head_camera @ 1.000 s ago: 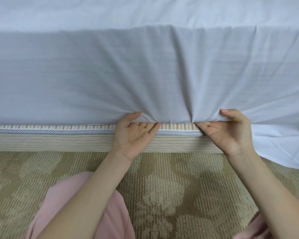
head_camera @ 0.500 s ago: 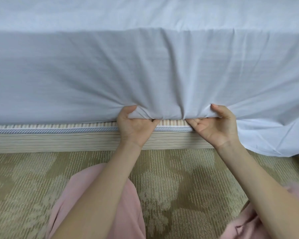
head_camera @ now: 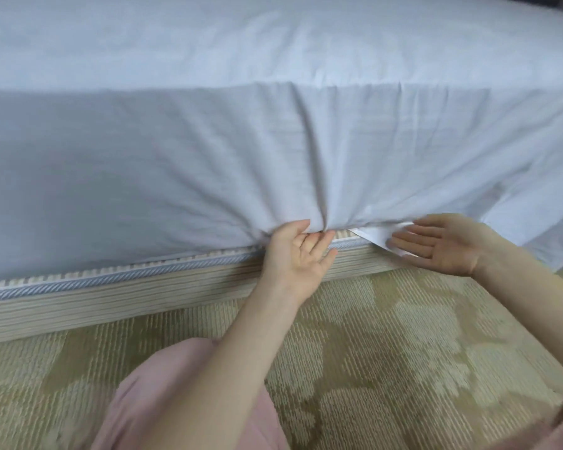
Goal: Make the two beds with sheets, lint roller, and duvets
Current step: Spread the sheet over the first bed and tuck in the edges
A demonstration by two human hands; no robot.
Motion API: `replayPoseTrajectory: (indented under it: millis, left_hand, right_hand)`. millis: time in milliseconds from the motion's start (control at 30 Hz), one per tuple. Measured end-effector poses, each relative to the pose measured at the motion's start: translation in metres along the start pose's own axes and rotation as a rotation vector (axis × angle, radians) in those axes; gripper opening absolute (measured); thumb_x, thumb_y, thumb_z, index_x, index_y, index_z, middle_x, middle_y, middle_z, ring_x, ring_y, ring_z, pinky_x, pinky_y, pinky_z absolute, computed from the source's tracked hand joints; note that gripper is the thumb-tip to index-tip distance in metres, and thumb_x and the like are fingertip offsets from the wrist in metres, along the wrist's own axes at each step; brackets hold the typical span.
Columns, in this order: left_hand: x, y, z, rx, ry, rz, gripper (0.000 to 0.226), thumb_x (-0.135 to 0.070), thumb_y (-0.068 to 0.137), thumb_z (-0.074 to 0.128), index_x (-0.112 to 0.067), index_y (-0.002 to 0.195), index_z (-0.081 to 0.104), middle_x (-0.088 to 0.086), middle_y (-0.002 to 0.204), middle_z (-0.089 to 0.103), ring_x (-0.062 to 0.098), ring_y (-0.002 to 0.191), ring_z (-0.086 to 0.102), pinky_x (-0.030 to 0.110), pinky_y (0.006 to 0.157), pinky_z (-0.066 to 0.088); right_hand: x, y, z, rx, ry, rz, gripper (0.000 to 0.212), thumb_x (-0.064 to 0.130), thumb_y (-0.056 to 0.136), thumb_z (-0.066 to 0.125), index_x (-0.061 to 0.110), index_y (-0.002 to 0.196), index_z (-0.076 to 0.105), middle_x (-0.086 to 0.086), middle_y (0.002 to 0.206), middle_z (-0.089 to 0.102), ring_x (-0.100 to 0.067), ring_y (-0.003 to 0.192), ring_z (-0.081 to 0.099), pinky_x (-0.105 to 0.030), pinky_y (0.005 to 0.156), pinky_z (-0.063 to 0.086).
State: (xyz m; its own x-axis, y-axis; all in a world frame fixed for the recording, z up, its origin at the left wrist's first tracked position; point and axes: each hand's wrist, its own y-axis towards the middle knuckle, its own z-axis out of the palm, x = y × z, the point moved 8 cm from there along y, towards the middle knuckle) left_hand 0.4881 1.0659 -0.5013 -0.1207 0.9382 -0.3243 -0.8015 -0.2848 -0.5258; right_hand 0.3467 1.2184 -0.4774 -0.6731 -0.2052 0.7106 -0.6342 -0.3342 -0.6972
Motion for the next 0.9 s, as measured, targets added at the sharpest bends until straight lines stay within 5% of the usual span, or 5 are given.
replayPoseTrajectory:
  millis: [200, 333, 500, 800, 900]
  left_hand:
    - [0.015, 0.033, 0.021, 0.195, -0.203, -0.047, 0.021, 0.006, 0.086, 0.038, 0.001, 0.098, 0.055, 0.015, 0.131, 0.053, 0.029, 0.131, 0.043, 0.041, 0.106, 0.034]
    - [0.023, 0.040, 0.032, 0.276, -0.162, -0.039, 0.020, 0.004, 0.070, 0.044, -0.009, 0.085, 0.050, 0.006, 0.101, 0.056, 0.025, 0.110, 0.050, 0.047, 0.110, 0.032]
    - [0.029, 0.048, 0.033, 0.138, -0.048, 0.100, 0.023, -0.001, 0.081, 0.035, -0.017, 0.084, 0.051, 0.001, 0.113, 0.062, 0.022, 0.115, 0.056, 0.054, 0.104, 0.035]
    - [0.037, 0.050, 0.040, -0.183, 0.031, 0.393, 0.022, -0.019, 0.058, 0.042, -0.022, 0.077, 0.052, -0.005, 0.084, 0.063, 0.014, 0.084, 0.060, 0.029, 0.066, 0.029]
    - [0.050, 0.053, 0.050, -0.302, -0.028, 0.528, 0.014, -0.022, 0.056, 0.039, -0.027, 0.069, 0.044, -0.011, 0.072, 0.058, 0.009, 0.069, 0.053, 0.028, 0.059, 0.019]
  right_hand:
    - [0.043, -0.032, -0.084, -0.448, -0.035, -0.047, 0.020, 0.012, 0.099, 0.037, 0.008, 0.083, 0.049, -0.004, 0.121, 0.056, -0.021, 0.094, 0.060, -0.033, 0.099, 0.037]
    - [0.061, -0.026, -0.079, -0.387, -0.244, -0.204, 0.014, 0.014, 0.096, 0.047, 0.010, 0.085, 0.054, -0.008, 0.109, 0.056, -0.018, 0.074, 0.059, -0.035, 0.087, 0.044]
    - [0.085, 0.000, -0.103, -0.497, -0.758, -0.322, 0.023, 0.028, 0.083, 0.069, 0.010, 0.085, 0.054, -0.003, 0.082, 0.054, -0.029, 0.081, 0.062, -0.034, 0.070, 0.046]
    - [0.099, 0.069, -0.137, -0.143, -0.520, -0.281, 0.025, -0.003, 0.088, 0.051, 0.007, 0.065, 0.050, -0.003, 0.037, 0.054, -0.012, 0.030, 0.050, -0.015, 0.034, 0.032]
    - [0.101, 0.077, -0.148, -0.073, -0.694, -0.444, 0.029, 0.005, 0.082, 0.052, 0.006, 0.053, 0.054, -0.005, 0.039, 0.054, -0.021, 0.041, 0.054, -0.029, 0.045, 0.037]
